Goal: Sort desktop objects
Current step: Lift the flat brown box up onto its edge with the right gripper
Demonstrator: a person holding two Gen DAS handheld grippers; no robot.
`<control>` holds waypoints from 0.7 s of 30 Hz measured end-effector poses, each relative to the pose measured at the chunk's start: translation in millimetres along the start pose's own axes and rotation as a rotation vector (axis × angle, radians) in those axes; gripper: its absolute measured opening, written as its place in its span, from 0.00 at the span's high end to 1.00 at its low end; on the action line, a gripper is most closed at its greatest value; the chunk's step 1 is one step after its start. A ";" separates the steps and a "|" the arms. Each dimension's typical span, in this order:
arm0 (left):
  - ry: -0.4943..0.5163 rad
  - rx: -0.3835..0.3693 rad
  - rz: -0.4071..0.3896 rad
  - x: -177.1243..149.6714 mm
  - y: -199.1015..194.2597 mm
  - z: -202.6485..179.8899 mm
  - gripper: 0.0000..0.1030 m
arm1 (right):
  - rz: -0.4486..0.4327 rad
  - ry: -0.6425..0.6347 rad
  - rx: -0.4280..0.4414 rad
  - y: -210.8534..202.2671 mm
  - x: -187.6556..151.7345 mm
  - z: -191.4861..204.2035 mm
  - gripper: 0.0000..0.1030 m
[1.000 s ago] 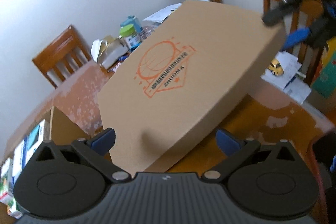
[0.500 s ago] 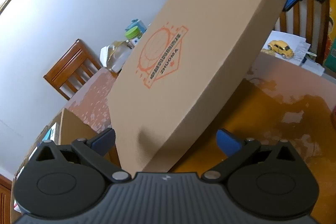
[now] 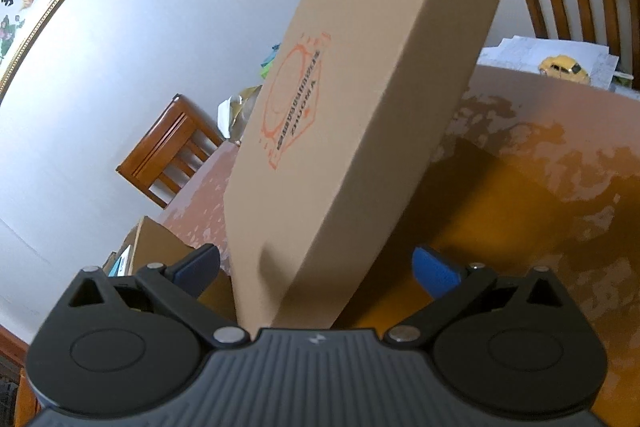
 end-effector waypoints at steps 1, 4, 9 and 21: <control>0.003 0.001 0.004 0.0 0.4 -0.4 0.01 | 0.000 -0.002 0.002 -0.4 0.2 1.0 0.48; 0.024 0.003 0.015 0.9 1.4 -2.5 0.01 | 0.002 -0.007 0.009 -1.4 0.7 4.0 0.48; 0.001 -0.009 0.040 -0.6 3.6 -2.2 0.01 | 0.005 -0.008 0.013 -1.6 0.9 6.3 0.48; 0.003 0.018 0.000 2.1 0.2 -9.3 0.17 | 0.019 -0.007 0.040 -3.0 0.4 9.0 0.47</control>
Point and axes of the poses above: each gripper's, at about its wrist camera, not at the fingertips, and y roughly the way its jaws point, z to its left, x to its top, the point moved 4 cm from there along y, roughly the way its jaws point, and after that the axes turned 3 degrees about y, right-handed, at the moved point
